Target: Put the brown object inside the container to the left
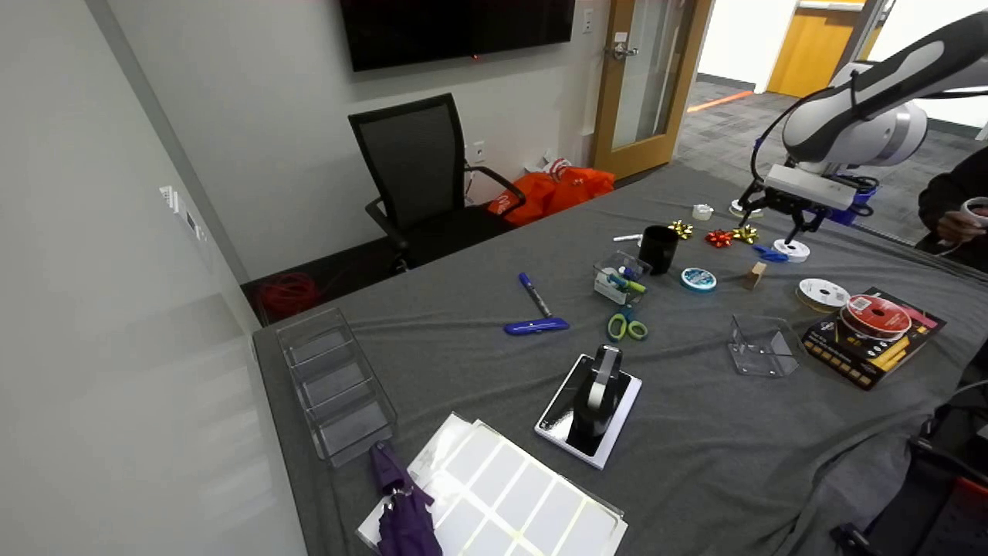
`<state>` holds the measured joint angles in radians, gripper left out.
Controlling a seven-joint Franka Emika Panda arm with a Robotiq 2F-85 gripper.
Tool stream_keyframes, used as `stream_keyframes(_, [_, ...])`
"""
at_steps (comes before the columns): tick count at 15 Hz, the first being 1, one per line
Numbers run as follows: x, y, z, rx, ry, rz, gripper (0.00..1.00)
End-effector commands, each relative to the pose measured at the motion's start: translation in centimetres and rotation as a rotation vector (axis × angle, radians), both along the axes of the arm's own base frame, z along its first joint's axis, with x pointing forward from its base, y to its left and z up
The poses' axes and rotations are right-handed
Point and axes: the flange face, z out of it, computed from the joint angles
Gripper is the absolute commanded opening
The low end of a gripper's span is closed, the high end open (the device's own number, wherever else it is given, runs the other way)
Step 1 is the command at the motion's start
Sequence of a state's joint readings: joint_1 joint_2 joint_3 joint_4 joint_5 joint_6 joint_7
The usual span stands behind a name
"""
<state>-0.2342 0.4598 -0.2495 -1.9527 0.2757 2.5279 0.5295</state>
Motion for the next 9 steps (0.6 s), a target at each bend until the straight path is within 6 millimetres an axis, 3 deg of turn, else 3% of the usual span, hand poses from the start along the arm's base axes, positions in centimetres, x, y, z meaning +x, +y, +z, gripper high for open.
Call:
stream_keyframes(1, [0.3, -0.4, -0.5, -0.011, 0.000, 0.005, 1.00])
stream_keyframes(9, [0.8, -1.4, -2.9, 0.012, 0.047, 0.037, 1.00])
